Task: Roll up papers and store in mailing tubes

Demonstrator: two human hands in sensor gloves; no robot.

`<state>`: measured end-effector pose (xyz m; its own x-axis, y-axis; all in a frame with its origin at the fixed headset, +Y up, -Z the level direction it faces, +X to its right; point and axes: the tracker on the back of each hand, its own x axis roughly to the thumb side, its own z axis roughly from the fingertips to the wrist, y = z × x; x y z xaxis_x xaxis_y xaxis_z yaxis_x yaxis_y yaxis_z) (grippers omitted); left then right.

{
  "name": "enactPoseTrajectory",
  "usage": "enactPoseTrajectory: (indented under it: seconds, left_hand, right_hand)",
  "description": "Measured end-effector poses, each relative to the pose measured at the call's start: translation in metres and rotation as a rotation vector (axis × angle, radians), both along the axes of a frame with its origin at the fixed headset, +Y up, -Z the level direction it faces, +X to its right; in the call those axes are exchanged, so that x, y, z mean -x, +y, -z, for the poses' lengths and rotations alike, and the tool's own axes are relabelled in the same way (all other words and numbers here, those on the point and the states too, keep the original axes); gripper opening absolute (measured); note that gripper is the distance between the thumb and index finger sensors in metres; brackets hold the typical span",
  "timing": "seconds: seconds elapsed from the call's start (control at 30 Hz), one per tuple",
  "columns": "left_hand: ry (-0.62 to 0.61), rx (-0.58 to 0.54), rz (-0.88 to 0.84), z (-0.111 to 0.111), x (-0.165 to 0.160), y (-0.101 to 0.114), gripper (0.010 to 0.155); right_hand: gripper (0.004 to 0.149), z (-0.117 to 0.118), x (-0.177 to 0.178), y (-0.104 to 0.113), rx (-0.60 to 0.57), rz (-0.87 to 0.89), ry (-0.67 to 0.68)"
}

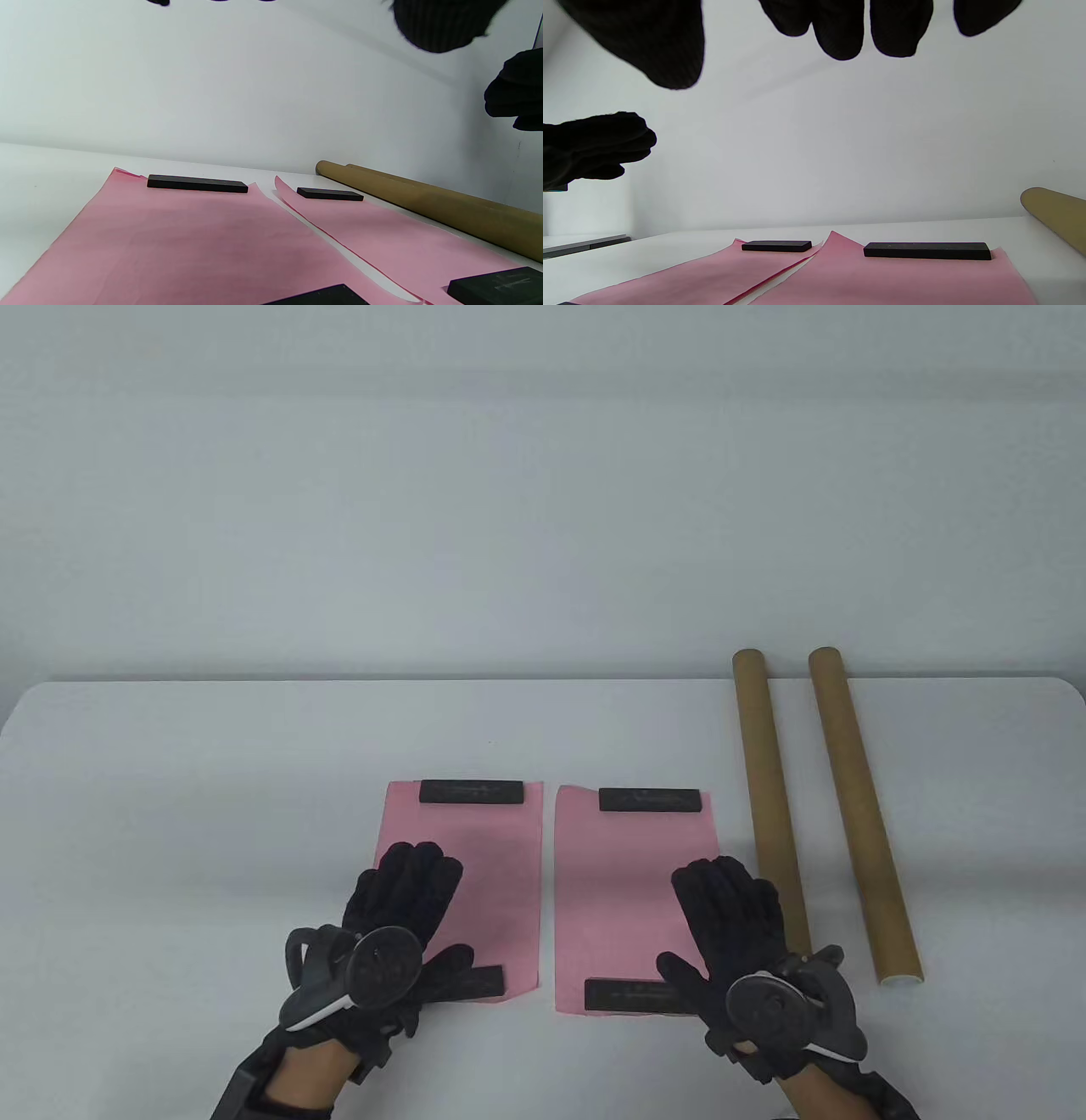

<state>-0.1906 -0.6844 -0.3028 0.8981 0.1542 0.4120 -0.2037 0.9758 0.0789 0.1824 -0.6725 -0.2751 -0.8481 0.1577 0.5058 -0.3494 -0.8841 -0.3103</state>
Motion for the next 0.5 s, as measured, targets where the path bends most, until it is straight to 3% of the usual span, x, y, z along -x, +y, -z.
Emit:
enactPoseTrajectory:
  seconds: [0.33, 0.5]
  left_hand:
    - [-0.001, 0.003, 0.006, 0.000, -0.002, 0.000, 0.087]
    - [0.002, 0.000, 0.010, -0.001, -0.004, 0.001, 0.087]
  right_hand:
    - [0.087, 0.002, -0.004, 0.001, 0.000, 0.004, -0.023]
    - [0.088, 0.008, -0.016, 0.001, 0.020, 0.005, -0.125]
